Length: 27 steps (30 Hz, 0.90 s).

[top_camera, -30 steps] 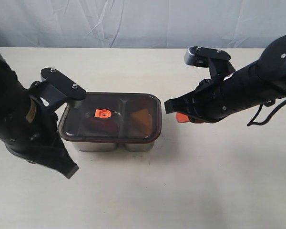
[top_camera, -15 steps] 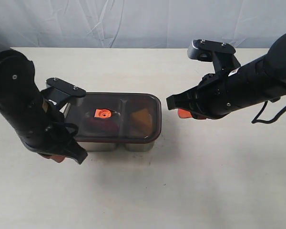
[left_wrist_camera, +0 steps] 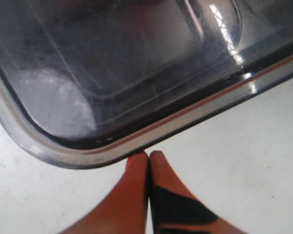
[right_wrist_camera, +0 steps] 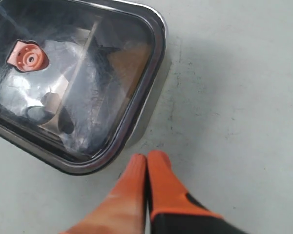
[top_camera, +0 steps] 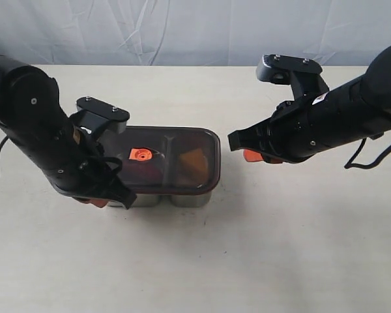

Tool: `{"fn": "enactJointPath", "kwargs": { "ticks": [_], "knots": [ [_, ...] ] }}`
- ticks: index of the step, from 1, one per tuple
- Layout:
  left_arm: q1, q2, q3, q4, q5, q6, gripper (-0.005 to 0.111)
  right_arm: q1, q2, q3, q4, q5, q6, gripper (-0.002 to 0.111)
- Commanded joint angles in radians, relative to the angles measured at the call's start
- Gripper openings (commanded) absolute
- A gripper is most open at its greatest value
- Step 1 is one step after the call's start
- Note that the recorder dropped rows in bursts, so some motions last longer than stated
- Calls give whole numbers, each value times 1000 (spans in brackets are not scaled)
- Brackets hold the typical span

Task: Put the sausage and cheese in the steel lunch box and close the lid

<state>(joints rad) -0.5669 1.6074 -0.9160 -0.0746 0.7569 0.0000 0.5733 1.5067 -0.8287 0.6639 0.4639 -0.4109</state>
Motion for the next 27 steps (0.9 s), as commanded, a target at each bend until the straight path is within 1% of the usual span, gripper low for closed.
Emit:
{"fn": "enactJointPath", "kwargs": {
  "ticks": [1,8,12,14,20,23,24,27],
  "knots": [
    [2,31,-20,-8,-19,0,0,-4,-6,-5,-8,-4,-1,0],
    [2,43,-32,-10,-39,0,0,-4,-6,-5,-12,-4,-1,0],
    [2,43,-34,-10,-91,0,0,-4,-6,-5,-12,-4,-1,0],
    [2,45,-36,-10,-96,0,0,-4,-6,-5,-12,-4,-1,0],
    [2,45,-41,-10,-49,0,0,-4,-6,-5,-12,0,0,0],
    [2,34,-70,-10,43,0,0,-4,-6,-5,-12,6,0,0],
    [2,20,-72,-10,53,0,0,-4,-6,-5,-12,6,0,0],
    [2,-57,-72,-8,6,0,0,-4,-6,-5,13,-22,1,0]
  ]
}}
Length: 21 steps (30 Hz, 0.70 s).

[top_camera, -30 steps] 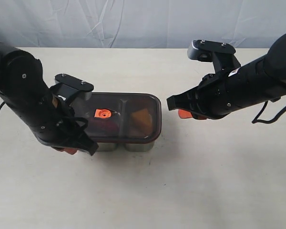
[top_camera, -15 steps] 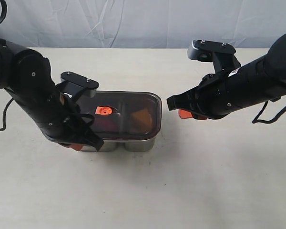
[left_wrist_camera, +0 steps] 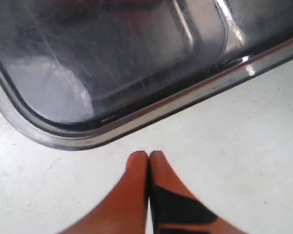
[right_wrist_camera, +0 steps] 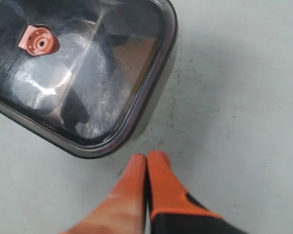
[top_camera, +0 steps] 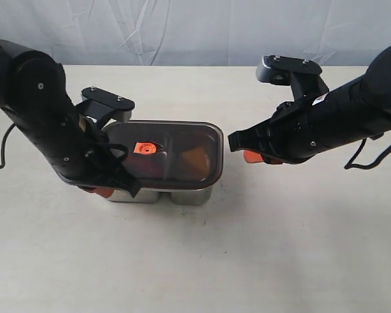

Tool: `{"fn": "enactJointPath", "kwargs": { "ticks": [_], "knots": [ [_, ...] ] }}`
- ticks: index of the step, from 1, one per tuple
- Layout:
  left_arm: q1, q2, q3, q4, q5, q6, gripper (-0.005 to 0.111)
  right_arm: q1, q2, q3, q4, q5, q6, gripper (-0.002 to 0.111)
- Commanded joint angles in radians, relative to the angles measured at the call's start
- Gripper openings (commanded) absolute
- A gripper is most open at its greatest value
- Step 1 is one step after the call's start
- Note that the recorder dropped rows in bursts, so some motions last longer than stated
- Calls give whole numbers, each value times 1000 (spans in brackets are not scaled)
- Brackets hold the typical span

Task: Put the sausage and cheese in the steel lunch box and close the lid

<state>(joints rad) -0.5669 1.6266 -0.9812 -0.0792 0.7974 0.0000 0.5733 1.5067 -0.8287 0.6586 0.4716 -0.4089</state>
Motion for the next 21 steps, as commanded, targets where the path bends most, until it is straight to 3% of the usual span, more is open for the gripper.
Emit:
{"fn": "enactJointPath", "kwargs": {
  "ticks": [1,3,10,21],
  "knots": [
    [7,-102,-6,7,-77,0,0,-4,-6,-5,42,-56,0,0],
    [43,-124,-6,26,-148,0,0,-4,-6,-31,60,-100,-3,0],
    [189,-84,-6,-26,-214,5,0,-4,61,-176,79,-75,-3,0],
    [207,-4,-6,-189,-268,173,0,45,218,-227,128,-13,-9,0]
  ]
}}
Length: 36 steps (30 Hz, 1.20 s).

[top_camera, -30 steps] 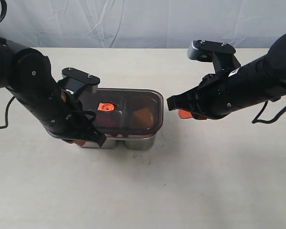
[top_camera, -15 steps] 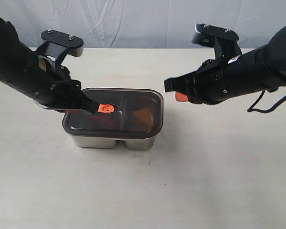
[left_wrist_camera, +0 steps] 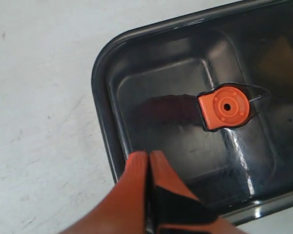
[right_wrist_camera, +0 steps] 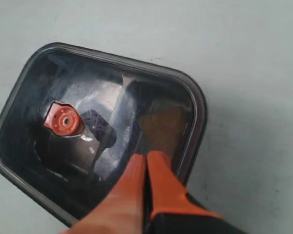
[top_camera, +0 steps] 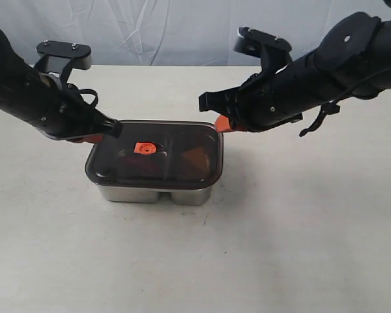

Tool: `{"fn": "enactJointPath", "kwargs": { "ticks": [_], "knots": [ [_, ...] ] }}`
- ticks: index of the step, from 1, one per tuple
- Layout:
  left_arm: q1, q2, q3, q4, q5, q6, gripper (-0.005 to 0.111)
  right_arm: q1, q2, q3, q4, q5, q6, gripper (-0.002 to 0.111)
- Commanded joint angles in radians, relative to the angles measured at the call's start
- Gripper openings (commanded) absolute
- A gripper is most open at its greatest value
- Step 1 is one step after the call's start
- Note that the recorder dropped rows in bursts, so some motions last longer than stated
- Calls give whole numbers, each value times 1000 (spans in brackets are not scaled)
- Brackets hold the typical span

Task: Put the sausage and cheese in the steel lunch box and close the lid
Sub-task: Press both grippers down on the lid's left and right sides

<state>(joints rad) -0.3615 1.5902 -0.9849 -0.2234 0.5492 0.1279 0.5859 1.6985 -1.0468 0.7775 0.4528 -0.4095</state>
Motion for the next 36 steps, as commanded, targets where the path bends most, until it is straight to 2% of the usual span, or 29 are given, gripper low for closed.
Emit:
{"fn": "enactJointPath", "kwargs": {
  "ticks": [1,6,19,36],
  "knots": [
    [2,44,-3,-46,-22,45,0,42,30,-9,9,2,-9,0],
    [2,81,-3,-49,-30,45,0,73,41,-9,9,-21,-9,0],
    [2,152,-3,-51,-24,52,0,73,181,-9,6,-16,-9,0],
    [2,154,-3,-50,-18,54,0,73,283,-7,15,5,-9,0]
  ]
}}
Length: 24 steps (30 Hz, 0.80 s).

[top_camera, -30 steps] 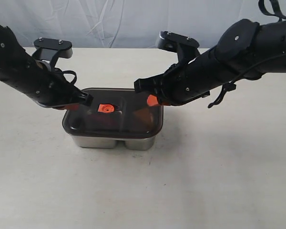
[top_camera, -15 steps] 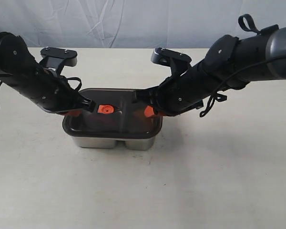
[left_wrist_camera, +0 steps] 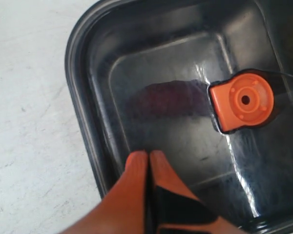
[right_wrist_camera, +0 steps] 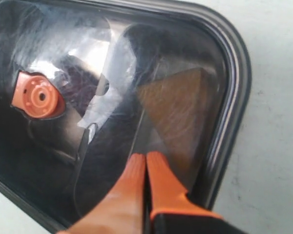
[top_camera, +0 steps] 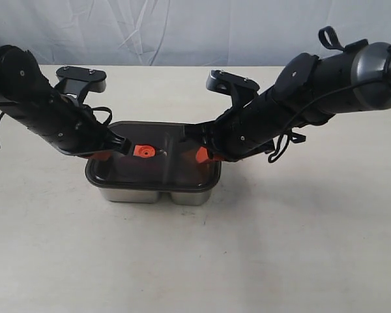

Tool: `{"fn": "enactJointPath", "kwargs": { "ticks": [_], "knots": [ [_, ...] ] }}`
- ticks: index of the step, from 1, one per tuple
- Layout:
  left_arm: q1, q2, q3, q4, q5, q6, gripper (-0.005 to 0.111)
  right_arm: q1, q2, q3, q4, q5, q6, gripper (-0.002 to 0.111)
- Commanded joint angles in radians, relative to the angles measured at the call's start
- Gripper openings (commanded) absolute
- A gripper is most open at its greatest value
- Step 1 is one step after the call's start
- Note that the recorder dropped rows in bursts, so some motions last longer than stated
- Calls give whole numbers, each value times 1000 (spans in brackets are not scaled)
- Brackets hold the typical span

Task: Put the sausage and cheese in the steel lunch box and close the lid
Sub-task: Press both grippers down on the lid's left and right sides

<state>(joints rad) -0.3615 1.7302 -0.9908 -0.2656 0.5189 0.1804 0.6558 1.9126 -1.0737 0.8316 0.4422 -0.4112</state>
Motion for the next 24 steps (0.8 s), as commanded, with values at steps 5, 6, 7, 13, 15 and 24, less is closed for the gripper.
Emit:
{"fn": "enactJointPath", "kwargs": {
  "ticks": [5,6,7,13,15,24],
  "knots": [
    [2,14,3,-7,15,2,0,3,76,20,-35,41,-7,0],
    [2,14,3,-7,17,3,0,3,74,20,-35,49,-7,0],
    [2,14,3,-7,17,3,0,3,71,20,-35,57,-7,0],
    [2,30,3,-7,27,3,0,3,36,20,-37,73,-3,0],
    [2,55,3,-7,42,3,0,3,30,20,-37,73,0,0],
    [2,23,3,8,-5,5,0,3,-9,20,-42,62,10,0]
  ]
}}
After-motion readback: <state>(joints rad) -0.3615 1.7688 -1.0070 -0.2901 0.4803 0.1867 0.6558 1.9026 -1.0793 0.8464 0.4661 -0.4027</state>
